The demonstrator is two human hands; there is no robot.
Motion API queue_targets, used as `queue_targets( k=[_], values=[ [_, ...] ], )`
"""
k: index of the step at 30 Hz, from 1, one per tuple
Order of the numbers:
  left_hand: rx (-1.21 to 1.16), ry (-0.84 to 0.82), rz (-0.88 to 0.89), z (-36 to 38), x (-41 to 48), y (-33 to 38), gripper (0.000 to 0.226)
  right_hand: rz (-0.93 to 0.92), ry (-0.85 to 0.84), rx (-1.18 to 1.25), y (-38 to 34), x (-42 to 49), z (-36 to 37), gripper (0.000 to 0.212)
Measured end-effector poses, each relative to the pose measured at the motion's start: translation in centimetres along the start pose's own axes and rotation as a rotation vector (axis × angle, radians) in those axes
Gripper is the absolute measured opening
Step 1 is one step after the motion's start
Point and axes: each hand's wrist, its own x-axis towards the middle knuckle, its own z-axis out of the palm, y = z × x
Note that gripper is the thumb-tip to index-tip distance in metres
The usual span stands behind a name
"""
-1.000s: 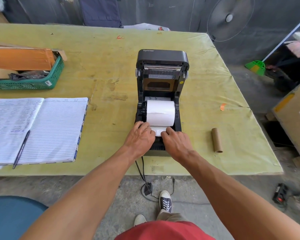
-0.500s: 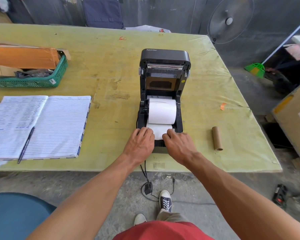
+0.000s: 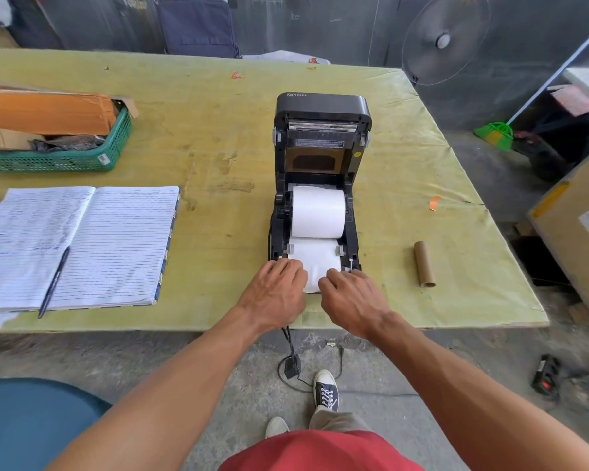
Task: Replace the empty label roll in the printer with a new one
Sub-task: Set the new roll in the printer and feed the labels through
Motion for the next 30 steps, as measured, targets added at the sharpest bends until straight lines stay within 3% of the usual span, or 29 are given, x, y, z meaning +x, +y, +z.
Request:
queue_targets(
  k=[4,7,12,13,17,30],
  values=[
    [0.080,-0.074,-0.026,0.3,0.3,0.3,0.047,0.003,-0.027,-0.009,-0.1,0.0,0.0,0.010],
    [0.117,-0.099,-0.018,0.6,0.3,0.4,0.048,0.026,-0.053,-0.013,0.0,0.0,-0.2,0.007],
    [0.041,-0.030,0.005,0.7,-0.1,0.3,0.046,0.109,-0.178,-0.098,1.4,-0.3,0.4,0.054],
    [0.028,-0.029,0.008,0.8,-0.3,0.4,0.045,0.109,-0.194,-0.111,1.6,-0.4,0.5,0.056],
    [0.037,-0.020,0.061,0.8,-0.8,0.1,0.045,0.071,-0.163,-0.111,1.7,-0.7,0.4,0.045],
    [0.085,-0.102,0.080,1.1,-1.5,-0.7,0.053,0.007,-0.141,-0.059,1.5,-1.7,0.1,0.042]
  ],
)
